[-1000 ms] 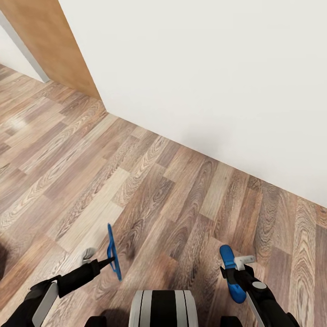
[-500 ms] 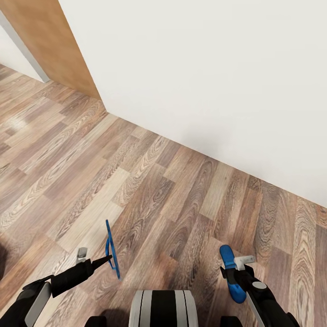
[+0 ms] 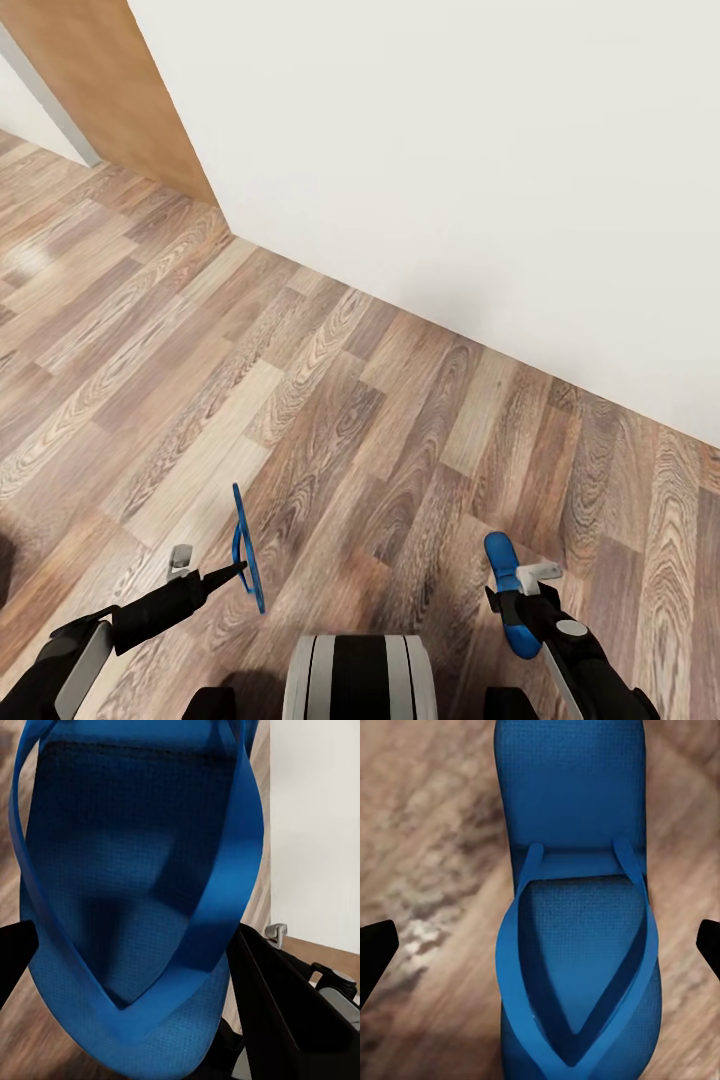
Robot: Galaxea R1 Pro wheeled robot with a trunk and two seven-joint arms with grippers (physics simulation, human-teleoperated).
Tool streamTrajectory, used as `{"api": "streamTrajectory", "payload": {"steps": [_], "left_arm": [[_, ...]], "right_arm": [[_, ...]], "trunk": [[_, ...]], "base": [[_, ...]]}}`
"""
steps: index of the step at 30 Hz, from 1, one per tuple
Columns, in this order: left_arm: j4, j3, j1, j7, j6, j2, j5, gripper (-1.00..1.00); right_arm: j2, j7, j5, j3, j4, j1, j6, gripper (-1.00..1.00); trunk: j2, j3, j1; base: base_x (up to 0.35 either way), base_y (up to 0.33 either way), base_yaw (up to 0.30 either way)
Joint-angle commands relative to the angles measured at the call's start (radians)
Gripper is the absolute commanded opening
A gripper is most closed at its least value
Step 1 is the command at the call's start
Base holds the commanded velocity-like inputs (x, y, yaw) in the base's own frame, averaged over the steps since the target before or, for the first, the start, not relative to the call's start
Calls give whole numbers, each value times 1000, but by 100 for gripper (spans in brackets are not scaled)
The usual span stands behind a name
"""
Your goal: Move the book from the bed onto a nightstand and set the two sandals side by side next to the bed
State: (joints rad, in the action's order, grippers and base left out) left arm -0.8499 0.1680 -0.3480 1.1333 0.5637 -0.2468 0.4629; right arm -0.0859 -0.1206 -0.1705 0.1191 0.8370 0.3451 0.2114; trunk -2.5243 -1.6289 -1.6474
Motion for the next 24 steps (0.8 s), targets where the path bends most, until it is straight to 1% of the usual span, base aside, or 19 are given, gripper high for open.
{"api": "streamTrajectory", "payload": {"steps": [1,3,11,20,23,24], "left_arm": [[0,0,0,2,7,0,3,-100],[0,0,0,2,7,0,3,-100],[0,-1,0,1,7,0,3,-100],[1,-1,0,0,7,0,2,-100],[1,0,0,0,7,0,2,-100],[1,0,0,0,7,0,2,-100]], "right_arm": [[0,-8,-11,4,2,0,5,100],[0,-8,-11,4,2,0,5,100],[-4,-8,-11,5,4,0,5,100],[-5,-6,-11,6,5,0,5,100],[-15,-6,-11,8,5,0,5,100],[-32,-6,-11,12,5,0,5,100]], "trunk": [[0,-1,0],[0,-1,0],[-2,-31,-3],[-2,-31,-3],[-2,-31,-3],[-2,-31,-3]], "base": [[0,0,0],[0,0,0],[0,0,0],[0,0,0],[0,0,0],[0,0,0]]}}
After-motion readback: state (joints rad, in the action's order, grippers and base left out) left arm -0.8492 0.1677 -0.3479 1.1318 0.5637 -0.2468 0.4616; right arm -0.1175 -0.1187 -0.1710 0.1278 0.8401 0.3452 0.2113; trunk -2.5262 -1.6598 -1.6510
